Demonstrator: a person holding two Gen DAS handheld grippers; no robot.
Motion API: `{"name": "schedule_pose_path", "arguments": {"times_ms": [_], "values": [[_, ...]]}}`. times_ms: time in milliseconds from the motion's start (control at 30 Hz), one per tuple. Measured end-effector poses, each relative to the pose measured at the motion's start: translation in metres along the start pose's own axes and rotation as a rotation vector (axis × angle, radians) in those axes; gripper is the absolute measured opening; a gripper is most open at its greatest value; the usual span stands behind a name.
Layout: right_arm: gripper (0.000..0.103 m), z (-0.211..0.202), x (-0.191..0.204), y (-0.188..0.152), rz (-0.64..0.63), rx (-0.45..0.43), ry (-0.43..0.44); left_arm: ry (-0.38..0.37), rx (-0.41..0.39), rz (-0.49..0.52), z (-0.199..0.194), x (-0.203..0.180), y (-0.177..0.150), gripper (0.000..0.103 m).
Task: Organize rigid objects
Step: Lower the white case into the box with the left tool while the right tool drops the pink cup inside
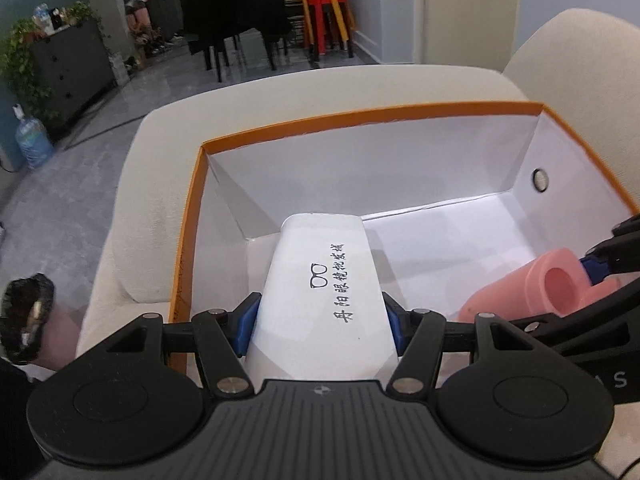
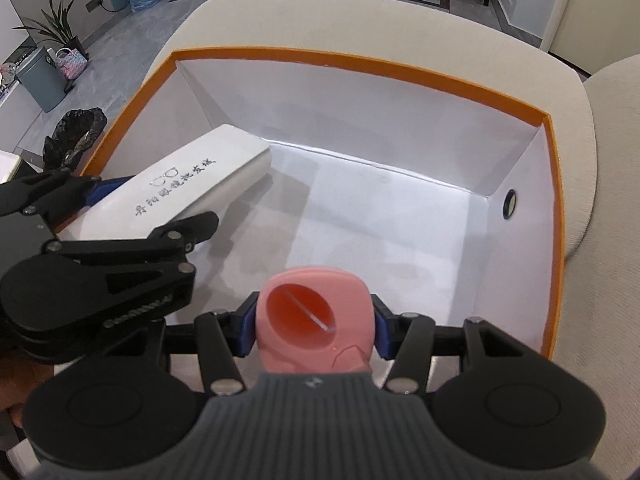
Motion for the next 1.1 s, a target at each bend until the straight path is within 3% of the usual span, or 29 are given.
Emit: {"name": "schedule_pose_path", "arguments": {"times_ms": [167, 433, 667, 833, 900, 1100], "values": [[0.054, 0.009, -0.001, -0.001, 0.0, 0.023, -0.006, 0.088, 0.035, 0.038, 0.003, -0.012, -0.003, 0.07], [0.054, 0.017, -0.007, -0.002, 0.015, 0.038, 0.039, 0.109, 0.058, 0.063, 0.004, -0.017, -0.001, 0.07], [0.054, 0.021, -0.015, -0.003, 0.082, 0.048, 0.152, 0.1, 0.036, 0.015, -0.004, -0.01, -0.001, 0.073], [0.054, 0.026, -0.013, -0.004, 0.083, 0.056, 0.162, 0.138, -0.041, 0.009, -0.017, -0.008, -0.003, 0.074], [0.054, 0.027, -0.012, -0.003, 0.087, 0.061, 0.18, 0.125, -0.061, -0.011, -0.022, -0.006, -0.001, 0.08], [0.055, 0.036, -0.003, -0.006, 0.076, 0.108, 0.186, 0.113, -0.075, 0.005, -0.026, -0.01, 0.004, 0.081]]}}
Point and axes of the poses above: each gripper's, at about its wrist camera, not at the fingertips, and z roughly the way its jaws point, x to its left, y to its top, the point moved 2 cm from there along z, roughly the way its jaws point, and after that the axes turned 2 degrees about -y, right-handed, at the moved point
